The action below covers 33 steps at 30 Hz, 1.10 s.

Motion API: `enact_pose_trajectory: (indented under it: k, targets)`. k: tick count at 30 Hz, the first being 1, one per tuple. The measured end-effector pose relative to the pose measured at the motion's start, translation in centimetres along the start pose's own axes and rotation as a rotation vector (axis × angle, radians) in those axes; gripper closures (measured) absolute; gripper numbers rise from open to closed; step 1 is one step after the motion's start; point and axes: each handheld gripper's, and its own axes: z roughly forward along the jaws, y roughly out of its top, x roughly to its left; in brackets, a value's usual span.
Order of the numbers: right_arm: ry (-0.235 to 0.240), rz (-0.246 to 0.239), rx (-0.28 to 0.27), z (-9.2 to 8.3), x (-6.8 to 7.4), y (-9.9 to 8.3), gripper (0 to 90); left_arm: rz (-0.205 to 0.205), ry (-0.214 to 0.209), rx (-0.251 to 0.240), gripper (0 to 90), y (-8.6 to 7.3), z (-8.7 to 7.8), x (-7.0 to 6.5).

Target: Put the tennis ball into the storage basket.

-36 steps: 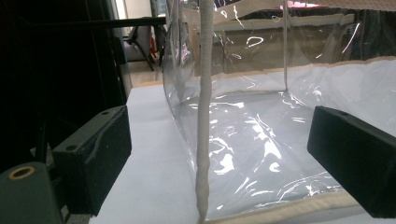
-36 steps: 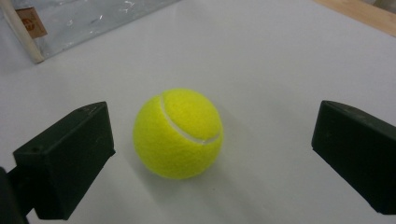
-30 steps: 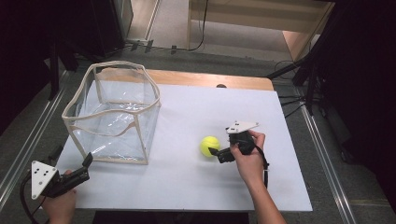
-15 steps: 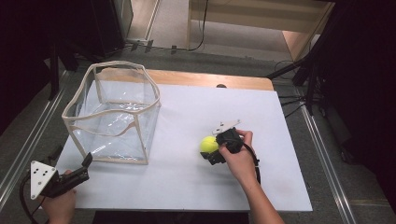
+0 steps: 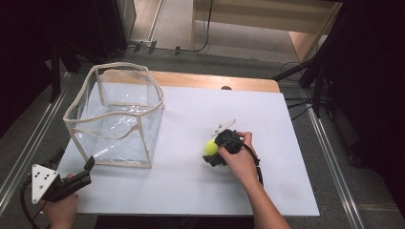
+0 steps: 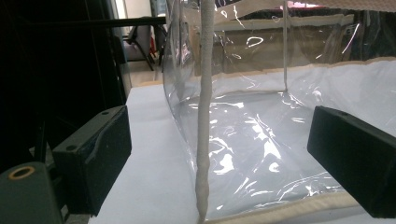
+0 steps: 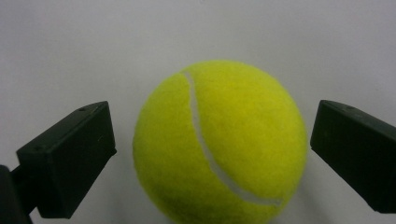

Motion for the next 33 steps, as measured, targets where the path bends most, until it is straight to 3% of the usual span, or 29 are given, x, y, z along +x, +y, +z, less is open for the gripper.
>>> enact_pose_trajectory:
  k: [3,4,5,6,10,27,33]
  targets:
    - [-0.004,-0.005,0.024,0.5,0.0,0.2,2.3,0.0,0.0,0.002,6.8,0.0,0.0,0.0]
    - [-0.014,-0.003,0.022,0.5,0.0,0.2,12.2,0.0,0.0,0.002,6.8,0.0,0.0,0.0]
    - [-0.014,-0.003,0.022,0.5,0.0,0.2,12.2,0.0,0.0,0.002,6.8,0.0,0.0,0.0]
    - [-0.023,0.007,0.021,0.5,0.0,0.2,17.9,-0.002,0.0,0.002,6.8,0.0,0.0,0.0]
    - [-0.039,0.014,0.05,0.9,-0.1,0.3,22.3,-0.002,0.0,0.003,6.8,0.0,0.0,0.0]
    - [0.007,-0.014,0.033,0.2,0.1,1.3,23.4,-0.005,0.001,0.003,6.8,0.0,0.0,0.0]
    - [0.026,-0.045,0.026,-0.4,0.3,2.3,23.4,-0.008,-0.001,0.001,6.8,0.0,0.0,0.1]
